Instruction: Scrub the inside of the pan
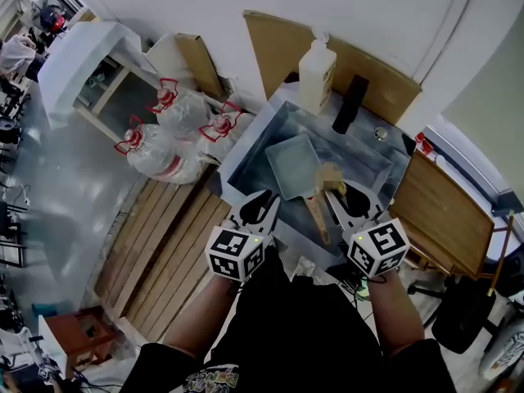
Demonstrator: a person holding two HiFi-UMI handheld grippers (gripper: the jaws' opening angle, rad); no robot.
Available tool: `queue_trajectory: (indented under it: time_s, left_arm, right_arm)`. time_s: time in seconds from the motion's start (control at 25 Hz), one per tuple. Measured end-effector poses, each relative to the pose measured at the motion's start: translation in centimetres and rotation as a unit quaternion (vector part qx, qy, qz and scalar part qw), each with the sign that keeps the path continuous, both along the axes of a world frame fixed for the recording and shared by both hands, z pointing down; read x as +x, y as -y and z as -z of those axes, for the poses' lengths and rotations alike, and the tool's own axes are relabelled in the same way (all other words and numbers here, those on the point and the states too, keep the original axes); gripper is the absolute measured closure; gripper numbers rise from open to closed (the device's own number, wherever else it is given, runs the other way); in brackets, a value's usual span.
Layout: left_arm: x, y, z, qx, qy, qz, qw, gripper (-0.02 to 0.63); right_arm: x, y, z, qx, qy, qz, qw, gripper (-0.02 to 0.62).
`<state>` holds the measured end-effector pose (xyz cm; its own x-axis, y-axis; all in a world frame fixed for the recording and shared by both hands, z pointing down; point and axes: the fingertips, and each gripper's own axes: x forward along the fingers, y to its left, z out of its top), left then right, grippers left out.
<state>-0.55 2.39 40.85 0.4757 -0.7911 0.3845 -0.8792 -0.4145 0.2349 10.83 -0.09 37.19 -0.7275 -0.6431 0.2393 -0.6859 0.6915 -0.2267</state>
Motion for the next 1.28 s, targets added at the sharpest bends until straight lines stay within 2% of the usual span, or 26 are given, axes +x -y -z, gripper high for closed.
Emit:
queue_trajectory:
  time_s: [0.36, 0.72, 0.92, 1.12, 1.28]
  left_arm:
    - [-1.1, 4.2, -3.3, -0.038, 0.006, -0.014, 0.9992, 0.439]
    - [-2.2, 8.9, -7.6, -0.098, 0.007, -0.018, 0.9950, 0.350]
    - [-2.6, 10.8, -11.3, -0.160, -0.007, -0.005, 0.9871, 0.324]
    - [-2.8, 12.4, -14.3, -0.200, -0.007, -0.001, 0.9797, 0.322]
    - [-3.1, 13.3, -16.5, -0.241, -0.024, 0.006, 0.9703, 0.322]
  right_arm:
    - [-2.1, 2.8, -2.2, -0.019, -0.018, -0.013, 1.000, 0.494]
    - [-5.0, 6.9, -5.8, -0.054, -0.031, -0.025, 0.998, 0.494]
    - [-5.5, 9.2, -8.4, -0.070, -0.055, -0.033, 0.995, 0.494]
    - [-5.7, 11.0, -10.6, -0.093, -0.061, -0.039, 0.993, 0.494]
    - [-5.9, 12.1, -12.1, -0.106, -0.068, -0.042, 0.991, 0.494]
